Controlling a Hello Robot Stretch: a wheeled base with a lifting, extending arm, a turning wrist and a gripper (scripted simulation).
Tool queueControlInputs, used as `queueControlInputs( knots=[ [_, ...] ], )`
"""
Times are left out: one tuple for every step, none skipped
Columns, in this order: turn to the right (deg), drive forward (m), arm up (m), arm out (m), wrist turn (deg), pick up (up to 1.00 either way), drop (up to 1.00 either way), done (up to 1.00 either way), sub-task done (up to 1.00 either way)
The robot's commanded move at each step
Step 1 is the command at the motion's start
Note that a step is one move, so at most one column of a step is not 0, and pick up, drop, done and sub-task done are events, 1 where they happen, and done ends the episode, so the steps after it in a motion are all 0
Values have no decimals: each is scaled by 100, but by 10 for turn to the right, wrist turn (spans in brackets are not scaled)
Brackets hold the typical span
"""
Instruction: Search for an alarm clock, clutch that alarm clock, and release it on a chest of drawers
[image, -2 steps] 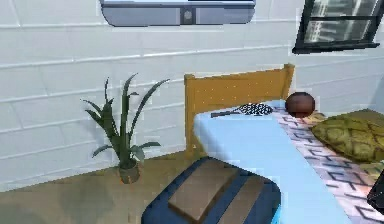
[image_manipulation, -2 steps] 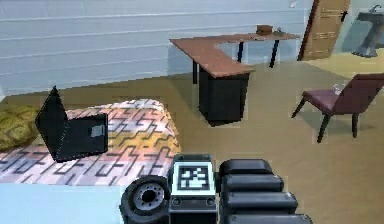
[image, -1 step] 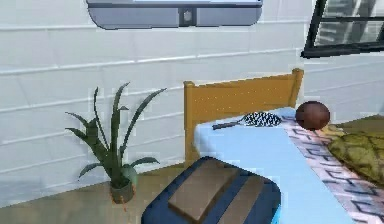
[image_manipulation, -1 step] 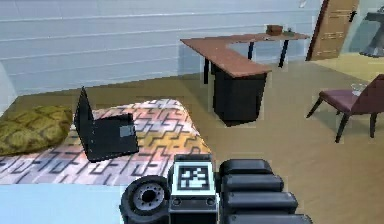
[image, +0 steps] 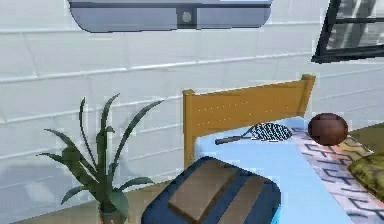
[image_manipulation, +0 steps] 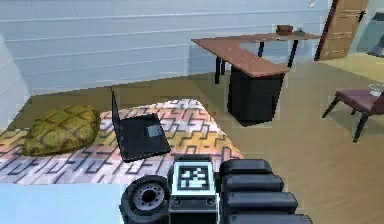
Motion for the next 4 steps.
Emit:
queueControlInputs(
  knots=[
    [450, 0, 0, 0, 0, 0, 0, 0, 0],
    [450, 0, 0, 0, 0, 0, 0, 0, 0],
    [450, 0, 0, 0, 0, 0, 0, 0, 0],
    [180, 0, 0, 0, 0, 0, 0, 0, 0]
  ],
)
